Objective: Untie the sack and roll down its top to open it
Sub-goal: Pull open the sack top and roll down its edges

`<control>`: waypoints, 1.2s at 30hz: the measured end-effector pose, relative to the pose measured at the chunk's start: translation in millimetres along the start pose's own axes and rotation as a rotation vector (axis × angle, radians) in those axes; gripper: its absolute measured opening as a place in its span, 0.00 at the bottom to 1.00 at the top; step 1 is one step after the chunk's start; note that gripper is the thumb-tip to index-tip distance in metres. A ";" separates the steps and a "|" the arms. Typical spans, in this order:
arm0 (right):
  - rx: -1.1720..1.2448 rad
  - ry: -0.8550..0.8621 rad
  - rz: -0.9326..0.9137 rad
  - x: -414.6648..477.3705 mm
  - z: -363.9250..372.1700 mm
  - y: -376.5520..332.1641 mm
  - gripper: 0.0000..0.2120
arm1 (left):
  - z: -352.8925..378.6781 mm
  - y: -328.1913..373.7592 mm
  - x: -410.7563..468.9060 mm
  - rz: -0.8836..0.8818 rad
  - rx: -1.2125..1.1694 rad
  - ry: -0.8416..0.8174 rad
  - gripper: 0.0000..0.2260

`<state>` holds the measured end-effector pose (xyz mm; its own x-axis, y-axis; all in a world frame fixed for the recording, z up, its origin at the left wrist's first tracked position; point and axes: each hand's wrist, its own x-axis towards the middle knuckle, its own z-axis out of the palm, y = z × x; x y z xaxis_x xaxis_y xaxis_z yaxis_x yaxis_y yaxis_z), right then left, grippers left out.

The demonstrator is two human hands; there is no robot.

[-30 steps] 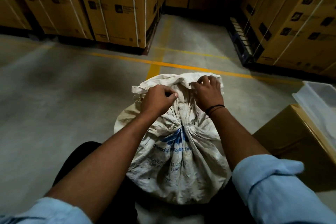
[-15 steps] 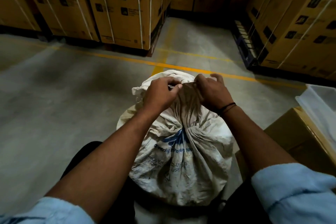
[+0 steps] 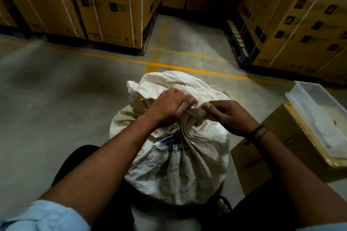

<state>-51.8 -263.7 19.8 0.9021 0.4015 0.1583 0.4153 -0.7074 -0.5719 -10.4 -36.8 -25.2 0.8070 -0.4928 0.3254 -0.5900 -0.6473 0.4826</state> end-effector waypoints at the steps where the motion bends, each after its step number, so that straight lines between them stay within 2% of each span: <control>1: -0.002 -0.008 0.028 -1.1 1.2 0.7 0.21 | 0.4 -0.5 0.2 0.016 -0.013 -0.028 0.20; 5: -0.080 -0.058 0.023 1.7 2.3 5.9 0.16 | 5.4 0.2 0.9 0.084 -0.042 -0.075 0.19; 9: -0.181 -0.142 -0.030 5.3 4.5 7.7 0.27 | -1.6 -3.2 3.3 0.088 -0.072 -0.025 0.18; 11: -0.209 -0.107 -0.055 9.8 6.8 8.1 0.29 | -3.7 -3.3 4.7 0.098 -0.080 0.041 0.19; 13: -0.265 0.012 -0.115 15.2 10.0 7.1 0.22 | -3.9 -2.6 5.3 0.131 -0.041 0.124 0.20; 17: -0.432 0.354 -0.255 20.9 13.6 -2.0 0.09 | -5.0 3.8 8.3 0.181 0.117 0.329 0.14; 20: -0.550 0.610 -0.398 20.9 12.3 -11.4 0.10 | -13.6 15.7 9.6 0.217 0.194 0.418 0.14; 23: -0.522 0.733 -0.510 20.6 9.2 -8.0 0.11 | -20.9 19.1 11.8 0.252 0.310 0.383 0.18; 26: -0.430 0.706 -0.492 22.0 7.7 0.3 0.09 | -16.0 16.5 15.0 0.238 0.384 0.300 0.21; 28: -0.404 0.617 -0.492 23.6 11.7 5.2 0.06 | -8.6 14.2 14.2 0.220 0.347 0.259 0.22; 30: -0.431 0.522 -0.405 24.3 18.2 6.2 0.04 | -4.1 14.0 10.8 0.185 0.287 0.269 0.24; 33: -0.500 0.446 -0.321 28.1 31.0 6.1 0.20 | -5.7 18.2 8.7 0.064 0.297 0.317 0.21; 34: -0.525 0.450 -0.328 30.0 33.5 4.0 0.22 | -7.3 19.5 10.2 0.025 0.280 0.320 0.18; 36: -0.575 0.482 -0.369 34.6 34.9 1.7 0.22 | -10.7 20.2 13.9 -0.003 0.176 0.277 0.14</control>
<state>-24.0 -230.7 -3.8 0.5938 0.4650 0.6566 0.5709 -0.8186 0.0634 -10.8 -50.5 -2.2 0.7711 -0.3294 0.5449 -0.5636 -0.7513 0.3434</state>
